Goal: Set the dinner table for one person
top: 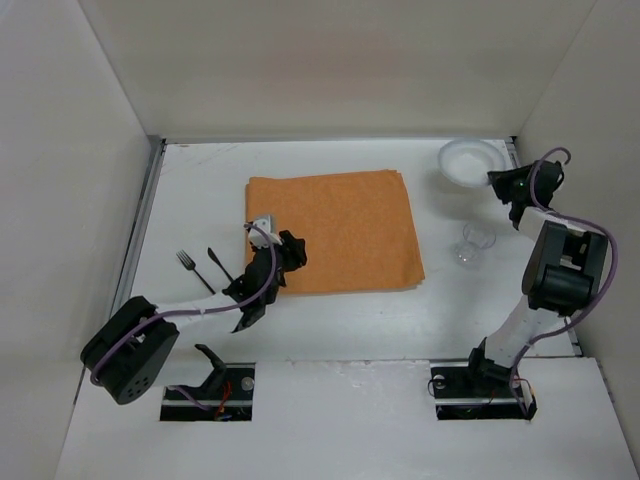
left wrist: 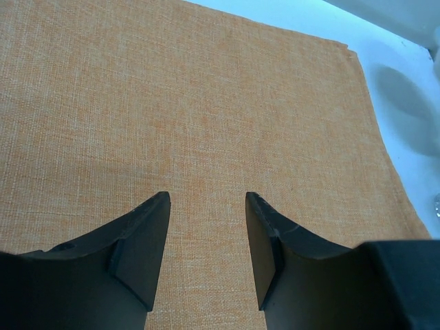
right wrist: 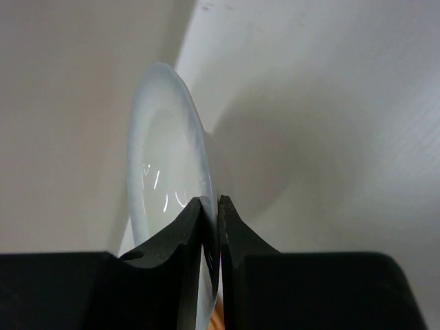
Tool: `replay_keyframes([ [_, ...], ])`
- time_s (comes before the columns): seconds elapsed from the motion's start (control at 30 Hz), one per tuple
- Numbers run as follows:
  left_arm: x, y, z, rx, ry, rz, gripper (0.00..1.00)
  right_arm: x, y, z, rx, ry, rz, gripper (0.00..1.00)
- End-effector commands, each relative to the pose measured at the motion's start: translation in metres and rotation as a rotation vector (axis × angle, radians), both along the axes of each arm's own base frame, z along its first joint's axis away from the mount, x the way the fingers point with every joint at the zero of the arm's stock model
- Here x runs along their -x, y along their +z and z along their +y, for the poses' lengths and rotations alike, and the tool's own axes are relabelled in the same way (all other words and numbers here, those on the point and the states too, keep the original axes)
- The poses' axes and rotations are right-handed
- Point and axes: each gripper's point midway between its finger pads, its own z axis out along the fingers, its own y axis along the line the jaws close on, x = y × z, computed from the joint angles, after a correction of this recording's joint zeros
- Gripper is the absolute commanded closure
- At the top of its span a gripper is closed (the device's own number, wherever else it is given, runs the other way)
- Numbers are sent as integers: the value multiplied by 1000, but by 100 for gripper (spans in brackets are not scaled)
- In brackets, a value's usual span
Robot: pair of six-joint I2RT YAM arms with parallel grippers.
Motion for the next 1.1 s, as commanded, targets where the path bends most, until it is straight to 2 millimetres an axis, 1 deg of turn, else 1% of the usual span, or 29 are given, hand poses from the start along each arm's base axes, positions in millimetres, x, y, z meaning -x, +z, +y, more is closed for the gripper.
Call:
replay_keyframes([
  [0.0, 0, 25, 5, 85, 21, -78, 55, -7, 155, 34, 79, 106, -441, 91],
  [0.07, 1, 28, 10, 97, 38, -93, 55, 2, 172, 61, 78, 157, -484, 91],
  [0.1, 0, 28, 13, 99, 52, -99, 55, 7, 176, 77, 73, 185, -495, 91],
  [0.17, 0, 28, 18, 100, 70, -102, 55, 16, 179, 118, 56, 263, -505, 91],
  [0.2, 1, 29, 21, 103, 81, -107, 55, 23, 177, 142, 48, 306, -503, 91],
  [0.23, 1, 30, 23, 106, 92, -111, 55, 32, 173, 171, 40, 361, -500, 91],
  [0.27, 0, 31, 28, 107, 110, -117, 55, 37, 168, 189, 34, 395, -494, 91],
  [0.33, 0, 31, 40, 102, 152, -121, 55, 53, 155, 239, 19, 489, -477, 91],
  [0.37, 0, 33, 44, 105, 167, -127, 55, 58, 149, 255, 11, 518, -469, 91],
  [0.5, 2, 40, 61, 127, 218, -154, 55, 86, 115, 332, -31, 678, -403, 90],
  [0.57, 3, 41, 67, 128, 237, -159, 55, 94, 101, 358, -43, 726, -382, 90],
  [0.6, 3, 42, 69, 132, 241, -163, 55, 96, 94, 366, -44, 744, -373, 90],
  [0.7, 5, 46, 72, 141, 246, -174, 55, 96, 74, 385, -71, 772, -340, 90],
  [0.8, 3, 42, 72, 131, 247, -163, 55, 96, 55, 399, -80, 797, -303, 90],
  [0.87, 3, 41, 70, 128, 243, -159, 55, 96, 42, 403, -84, 798, -276, 90],
  [1.0, 0, 33, 70, 112, 248, -140, 55, 95, 23, 404, -65, 778, -235, 89],
  [1.07, 0, 33, 68, 114, 241, -134, 55, 94, 14, 402, -59, 761, -211, 88],
])
